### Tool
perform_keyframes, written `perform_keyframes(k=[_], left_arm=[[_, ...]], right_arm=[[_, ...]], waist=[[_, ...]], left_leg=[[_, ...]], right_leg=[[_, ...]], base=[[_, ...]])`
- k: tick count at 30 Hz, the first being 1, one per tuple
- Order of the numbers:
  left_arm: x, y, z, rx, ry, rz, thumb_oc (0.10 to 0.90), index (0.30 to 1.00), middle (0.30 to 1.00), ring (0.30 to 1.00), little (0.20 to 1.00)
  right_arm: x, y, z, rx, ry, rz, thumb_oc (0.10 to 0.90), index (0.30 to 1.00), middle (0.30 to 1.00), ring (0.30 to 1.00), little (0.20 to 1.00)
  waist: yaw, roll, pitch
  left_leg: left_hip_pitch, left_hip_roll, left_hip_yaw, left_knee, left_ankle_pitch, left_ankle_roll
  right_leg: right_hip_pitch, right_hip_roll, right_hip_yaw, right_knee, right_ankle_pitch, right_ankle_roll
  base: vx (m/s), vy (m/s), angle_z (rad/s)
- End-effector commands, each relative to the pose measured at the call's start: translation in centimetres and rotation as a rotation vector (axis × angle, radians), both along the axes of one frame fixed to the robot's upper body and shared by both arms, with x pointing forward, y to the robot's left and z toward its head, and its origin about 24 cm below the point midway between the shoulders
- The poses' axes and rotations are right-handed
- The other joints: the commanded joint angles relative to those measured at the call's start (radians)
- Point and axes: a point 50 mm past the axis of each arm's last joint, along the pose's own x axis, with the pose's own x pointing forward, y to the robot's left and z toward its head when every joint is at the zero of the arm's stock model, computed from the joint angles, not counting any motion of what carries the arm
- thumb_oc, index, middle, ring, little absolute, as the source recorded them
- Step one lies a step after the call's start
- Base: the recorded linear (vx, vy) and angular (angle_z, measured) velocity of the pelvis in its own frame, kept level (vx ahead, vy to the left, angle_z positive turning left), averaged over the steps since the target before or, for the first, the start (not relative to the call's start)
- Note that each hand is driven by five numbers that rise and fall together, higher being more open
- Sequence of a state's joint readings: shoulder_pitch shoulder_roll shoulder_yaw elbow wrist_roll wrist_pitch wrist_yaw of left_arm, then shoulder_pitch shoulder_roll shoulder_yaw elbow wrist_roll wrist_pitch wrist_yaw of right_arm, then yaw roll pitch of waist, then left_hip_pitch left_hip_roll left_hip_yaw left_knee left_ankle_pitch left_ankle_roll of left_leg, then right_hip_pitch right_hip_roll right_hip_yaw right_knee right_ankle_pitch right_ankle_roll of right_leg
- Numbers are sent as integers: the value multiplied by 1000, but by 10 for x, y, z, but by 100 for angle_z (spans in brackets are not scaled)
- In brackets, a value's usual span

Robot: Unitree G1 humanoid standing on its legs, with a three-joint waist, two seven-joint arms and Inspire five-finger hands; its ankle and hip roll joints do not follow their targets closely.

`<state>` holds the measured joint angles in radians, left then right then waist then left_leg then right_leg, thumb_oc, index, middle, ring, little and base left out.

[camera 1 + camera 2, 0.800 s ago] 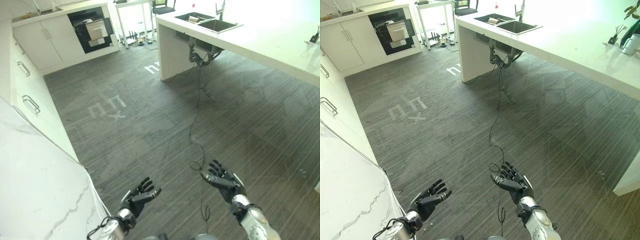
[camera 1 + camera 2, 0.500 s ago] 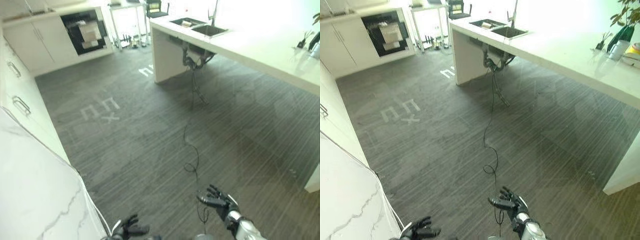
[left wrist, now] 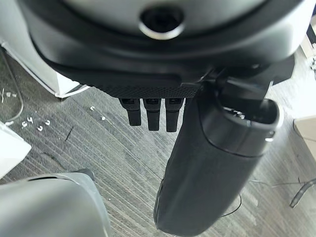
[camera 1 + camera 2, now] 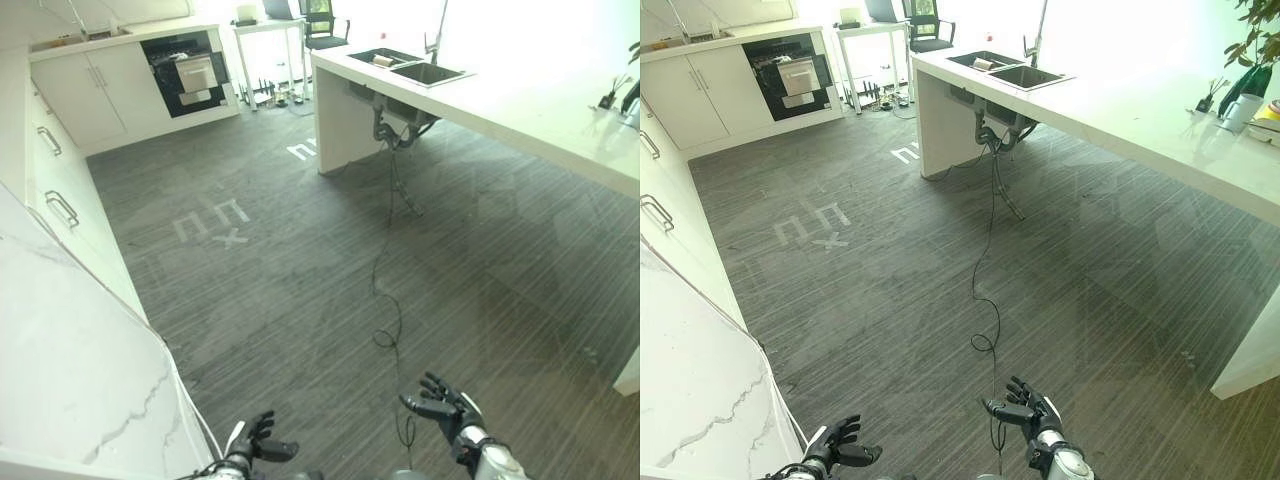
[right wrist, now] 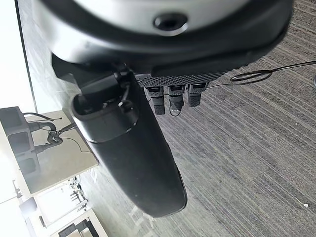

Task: Place the dishes in the dishwasher.

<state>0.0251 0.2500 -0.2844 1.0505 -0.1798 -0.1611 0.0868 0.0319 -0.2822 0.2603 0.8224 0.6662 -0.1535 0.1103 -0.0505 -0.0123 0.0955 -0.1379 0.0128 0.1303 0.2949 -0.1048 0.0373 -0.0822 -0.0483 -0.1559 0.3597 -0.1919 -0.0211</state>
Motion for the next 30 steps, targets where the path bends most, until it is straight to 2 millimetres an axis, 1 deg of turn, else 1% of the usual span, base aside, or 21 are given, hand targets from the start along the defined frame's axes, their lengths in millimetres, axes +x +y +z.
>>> perform_keyframes(k=[1,4,6,7,11,12,14,15,17,18,19,20,21,22,23,24,25,26,28,29,30], left_arm=[[26,-5,14,43,-155,-55,800,900,900,900,900],[25,-5,14,67,-171,-50,800,900,900,900,900],[29,-4,18,82,-216,-45,800,900,900,900,900],[33,-4,22,83,-263,-35,800,900,900,900,900],[42,-4,31,86,-339,-35,800,900,900,900,900],[49,-3,38,98,-379,-39,800,900,900,900,900],[54,-5,43,111,-412,-56,800,900,900,900,900],[64,-10,49,111,-455,-74,800,900,900,900,900],[72,-16,53,101,-478,-79,800,900,900,900,900],[80,-21,58,93,-496,-94,800,900,900,900,900],[82,-23,58,91,-498,-96,800,900,900,900,900],[84,-24,59,68,-487,-72,800,900,900,900,900],[84,-24,58,57,-486,-55,800,900,900,900,900],[83,-23,58,30,-483,-12,800,900,900,900,900],[81,-20,57,-16,-478,51,800,900,900,900,900],[79,-18,56,-56,-468,77,800,900,900,900,900],[79,-18,56,-56,-468,77,800,900,900,900,900],[76,-17,55,-72,-477,74,800,900,900,900,900],[74,-17,56,-86,-487,87,800,900,900,900,900],[74,-17,57,-95,-492,97,800,900,900,900,900],[74,-17,58,-103,-496,103,800,900,900,900,900]], right_arm=[[32,-1,25,-29,-191,30,800,900,900,900,900],[30,-1,23,-32,-189,21,800,900,900,900,900],[30,-2,22,-36,-189,12,800,900,900,900,900],[30,-2,22,-40,-192,10,800,900,900,900,900],[30,-2,23,-35,-203,-1,800,900,900,900,900],[32,0,27,-22,-228,-9,800,900,900,900,900],[33,3,29,-35,-239,1,800,900,900,900,900],[34,5,29,-27,-242,3,800,900,900,900,900],[36,6,30,-21,-251,7,800,900,900,900,900],[37,6,31,-6,-255,-2,800,900,900,900,900],[39,8,32,-5,-258,7,800,900,900,900,900],[43,10,35,1,-267,28,800,900,900,900,900],[44,11,36,-1,-270,39,800,900,900,900,900],[46,12,38,-11,-283,68,800,900,900,900,900],[50,11,43,-40,-299,97,800,900,900,900,900],[51,9,44,-63,-297,85,800,900,900,900,900],[51,9,44,-63,-297,85,800,900,900,900,900],[51,5,44,-79,-302,62,800,900,900,900,900],[51,5,44,-98,-304,69,800,900,900,900,900],[50,5,44,-106,-302,66,800,900,900,900,900],[50,4,44,-112,-300,59,800,900,900,900,900]], waist=[[0,8,-31],[1,7,-32],[2,8,-31],[4,8,-30],[6,6,-28],[7,5,-24],[5,5,-21],[1,4,-20],[-2,6,-19],[-7,7,-19],[-10,7,-17],[-15,6,-11],[-15,4,-6],[-15,-6,5],[-5,-34,36],[0,-29,64],[0,-29,64],[17,-12,84],[36,6,92],[49,30,98],[58,48,102]], left_leg=[[55,39,34,5,-81,-33],[54,40,33,5,-81,-33],[55,40,33,5,-81,-33],[55,41,32,5,-81,-33],[55,43,31,5,-80,-35],[54,46,30,5,-78,-36],[55,51,31,5,-74,-39],[60,56,32,5,-75,-41],[64,62,32,5,-73,-44],[68,70,31,5,-67,-49],[72,75,31,5,-62,-53],[91,79,34,5,-42,-60],[101,77,38,5,-36,-61],[115,67,53,5,-24,-57],[135,34,67,27,44,-49],[42,21,45,161,97,-53],[41,22,44,162,96,-53],[-46,2,34,163,182,-67],[-86,-19,25,47,233,-75],[-146,-4,13,5,246,-86],[-205,15,4,5,245,-94]], right_leg=[[-6,-27,25,-60,42,82],[-7,-27,26,-60,42,82],[-6,-25,27,-60,42,81],[-5,-24,27,-60,41,80],[-4,-23,26,-60,41,78],[-4,-20,28,-60,41,76],[-2,-15,30,-60,41,72],[2,-8,31,-60,38,67],[5,-2,33,-60,36,61],[8,8,38,-60,34,55],[9,14,42,-60,33,50],[11,23,56,-60,34,39],[13,24,63,-60,36,36],[17,21,79,-60,40,28],[37,4,109,-60,45,11],[49,19,124,-60,56,-10],[48,19,124,-60,56,-10],[66,41,144,-60,55,-19],[81,63,162,-60,43,-15],[98,88,163,-60,30,-11],[111,105,164,-60,19,-9]], base=[[0,0,0],[0,0,0],[12,-17,0],[0,0,0],[10,-45,1],[0,-78,1],[13,-127,3],[43,-174,3],[57,-172,2],[67,-190,4],[111,-256,2],[96,-169,-1],[153,-182,-7],[216,-186,-18],[282,-187,-34],[204,-120,-25],[232,20,-7],[244,89,12],[347,163,15],[352,223,-10],[413,278,-25]])
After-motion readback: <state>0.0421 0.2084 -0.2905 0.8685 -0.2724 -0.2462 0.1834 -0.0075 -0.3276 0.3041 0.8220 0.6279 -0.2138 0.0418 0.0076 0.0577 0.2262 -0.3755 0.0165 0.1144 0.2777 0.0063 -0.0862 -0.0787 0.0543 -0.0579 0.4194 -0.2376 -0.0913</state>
